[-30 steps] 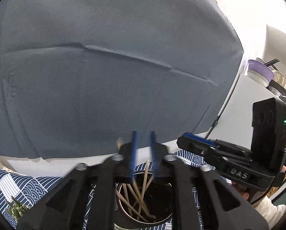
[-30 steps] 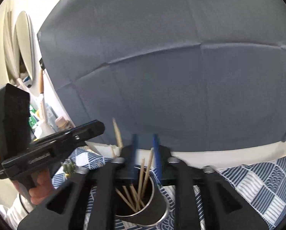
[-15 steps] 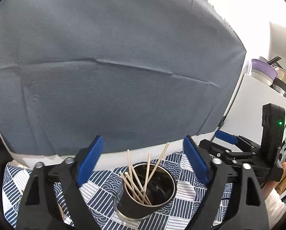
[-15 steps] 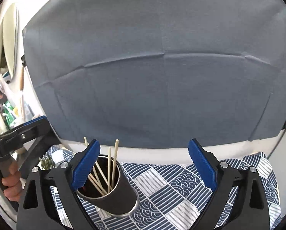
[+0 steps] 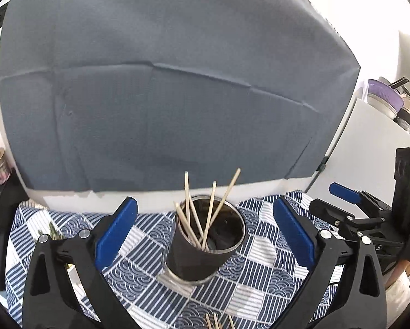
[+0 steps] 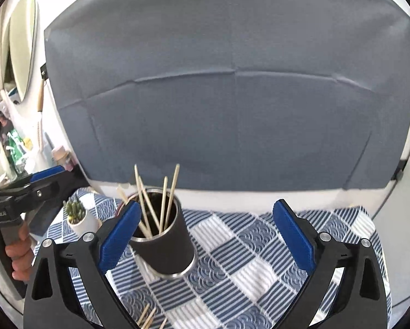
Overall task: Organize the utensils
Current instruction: 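Move both open grippers back down to the remaining sticks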
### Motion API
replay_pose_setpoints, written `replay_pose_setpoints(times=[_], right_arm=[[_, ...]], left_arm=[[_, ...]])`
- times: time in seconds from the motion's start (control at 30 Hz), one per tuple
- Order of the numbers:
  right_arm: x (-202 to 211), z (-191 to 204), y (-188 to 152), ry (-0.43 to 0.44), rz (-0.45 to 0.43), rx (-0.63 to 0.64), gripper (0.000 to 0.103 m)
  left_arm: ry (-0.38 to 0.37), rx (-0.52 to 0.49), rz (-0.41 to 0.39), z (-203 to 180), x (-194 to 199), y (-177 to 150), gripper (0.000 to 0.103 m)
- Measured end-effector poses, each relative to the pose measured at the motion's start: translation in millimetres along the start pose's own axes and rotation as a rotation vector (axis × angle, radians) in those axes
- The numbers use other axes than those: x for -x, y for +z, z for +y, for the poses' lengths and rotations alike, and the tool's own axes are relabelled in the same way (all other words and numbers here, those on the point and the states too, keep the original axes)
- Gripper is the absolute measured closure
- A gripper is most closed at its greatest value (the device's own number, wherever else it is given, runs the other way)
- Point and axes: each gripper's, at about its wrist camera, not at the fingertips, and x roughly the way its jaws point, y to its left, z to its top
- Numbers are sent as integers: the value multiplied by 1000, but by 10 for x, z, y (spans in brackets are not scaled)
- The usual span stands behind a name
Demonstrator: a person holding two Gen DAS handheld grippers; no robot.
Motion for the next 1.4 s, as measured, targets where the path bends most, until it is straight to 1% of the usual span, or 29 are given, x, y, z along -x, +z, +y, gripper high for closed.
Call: replay_pose_setpoints(times=[0.27, 0.37, 0.53, 0.77, 1.07, 1.23, 1.27, 1.3, 1.33, 1.4], right_arm=[[260, 78, -341, -1, 51, -7, 10], [383, 122, -467, -3, 58, 7, 10], [548, 202, -690, 5, 75, 38, 9], [625, 287, -1008, 12, 113, 82, 9], [405, 278, -1380, 5, 219, 89, 9], [246, 291, -1551, -7, 266, 101, 9], [192, 298, -1604, 19, 293, 107, 9], [118, 305, -1660, 53, 337, 114, 9], [73, 315, -1694, 63, 364, 118, 9], [-52, 338, -1815, 52, 420, 136, 9]], left_arm=[[46, 0, 32, -64, 203, -274, 6], [48, 7, 47, -107, 314, -397, 6], [69, -9, 67, -193, 429, -588, 6], [97, -7, 118, -219, 477, -874, 6], [140, -10, 255, -87, 287, -1284, 6], [132, 13, 345, 42, 85, -1469, 6], [128, 14, 366, 62, 39, -1501, 6], [108, 19, 400, 92, -30, -1543, 6], [86, 24, 431, 112, -91, -1585, 6], [65, 19, 473, 135, -190, -1661, 6]])
